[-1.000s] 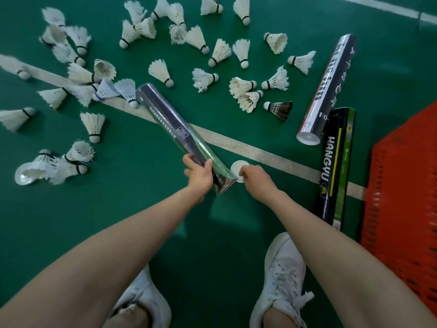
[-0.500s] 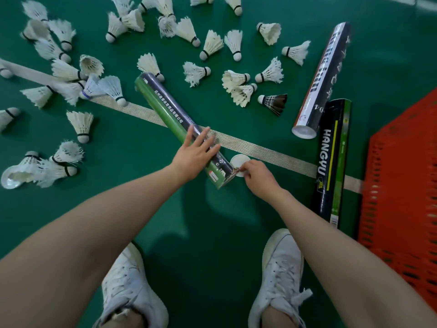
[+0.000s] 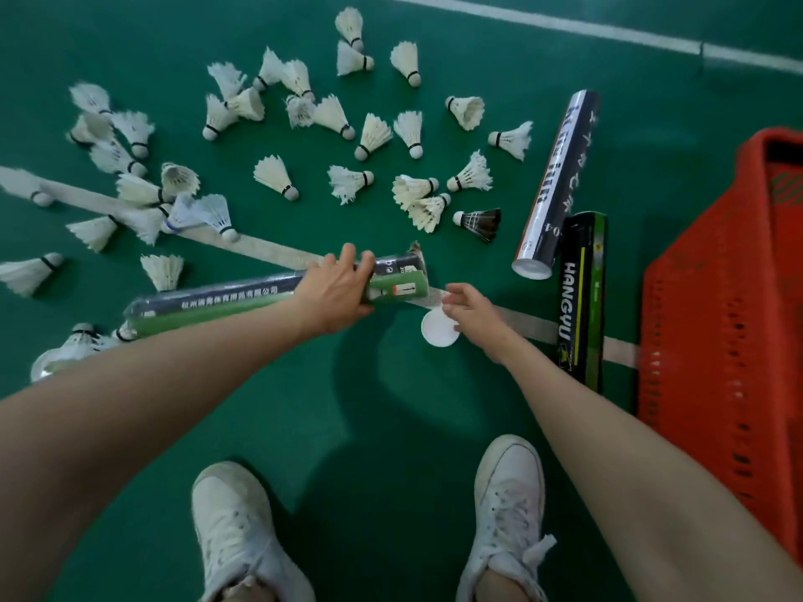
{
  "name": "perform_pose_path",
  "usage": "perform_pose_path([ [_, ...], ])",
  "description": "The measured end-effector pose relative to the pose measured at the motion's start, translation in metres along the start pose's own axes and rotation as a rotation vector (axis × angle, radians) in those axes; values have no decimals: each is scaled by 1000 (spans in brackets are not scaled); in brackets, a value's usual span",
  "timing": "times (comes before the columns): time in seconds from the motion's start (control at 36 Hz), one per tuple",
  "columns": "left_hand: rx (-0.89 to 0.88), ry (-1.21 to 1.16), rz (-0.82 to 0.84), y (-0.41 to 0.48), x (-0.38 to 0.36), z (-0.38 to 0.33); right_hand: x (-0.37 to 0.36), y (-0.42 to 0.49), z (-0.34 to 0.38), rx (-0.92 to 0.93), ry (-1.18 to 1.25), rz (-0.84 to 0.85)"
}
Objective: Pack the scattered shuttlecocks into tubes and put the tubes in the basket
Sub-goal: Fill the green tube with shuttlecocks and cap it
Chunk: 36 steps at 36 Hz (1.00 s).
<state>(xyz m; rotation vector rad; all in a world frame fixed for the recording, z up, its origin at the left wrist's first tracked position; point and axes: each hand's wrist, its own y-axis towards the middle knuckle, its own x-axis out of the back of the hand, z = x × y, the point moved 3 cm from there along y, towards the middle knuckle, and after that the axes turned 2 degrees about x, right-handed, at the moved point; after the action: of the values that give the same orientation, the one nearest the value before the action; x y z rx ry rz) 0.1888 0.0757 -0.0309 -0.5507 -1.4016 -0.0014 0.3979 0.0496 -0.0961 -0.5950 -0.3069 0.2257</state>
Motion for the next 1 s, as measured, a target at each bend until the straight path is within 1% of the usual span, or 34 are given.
perform_pose_path([
  [0.11, 90, -222, -36, -6, 2, 26, -19, 4, 55, 65, 261, 91],
  [0.14, 108, -266, -45, -8, 1, 32, -27, 5, 68, 95, 280, 104],
  [0.19, 150, -369, -75, -12, -2, 44, -43, 6, 91, 187, 245, 107],
  [0.25, 185, -447, -145, -17, -1, 56, -55, 7, 108, 281, 198, 69],
  [0.31, 214, -464, -232, -23, 0, 68, -63, 8, 118, 336, 203, 54],
  [0.39, 228, -444, -343, -28, -4, 83, -72, 16, 124, 390, 243, 80],
  [0.44, 231, -436, -372, -27, -8, 89, -78, 20, 128, 389, 349, 77],
  [0.5, 253, -470, -375, -20, -12, 89, -84, 27, 132, 348, 483, 43],
  [0.56, 278, -528, -358, -9, -15, 84, -87, 38, 137, 290, 518, -42],
  [0.64, 260, -582, -221, 6, -15, 82, -81, 56, 150, 247, 466, -154],
  [0.69, 256, -585, -116, 10, -15, 87, -71, 67, 162, 211, 448, -181],
  [0.75, 283, -622, -86, 14, -15, 96, -63, 75, 172, 151, 465, -119],
  [0.81, 325, -691, -124, 21, -9, 105, -64, 79, 176, 79, 500, -10],
  [0.86, 361, -798, -183, 29, 0, 113, -71, 75, 171, 30, 461, 69],
  [0.94, 459, -1107, -291, 38, 9, 128, -94, 64, 150, 1, 274, 189],
  [1.0, 597, -1381, -366, 42, 5, 137, -109, 56, 134, -6, 137, 296],
])
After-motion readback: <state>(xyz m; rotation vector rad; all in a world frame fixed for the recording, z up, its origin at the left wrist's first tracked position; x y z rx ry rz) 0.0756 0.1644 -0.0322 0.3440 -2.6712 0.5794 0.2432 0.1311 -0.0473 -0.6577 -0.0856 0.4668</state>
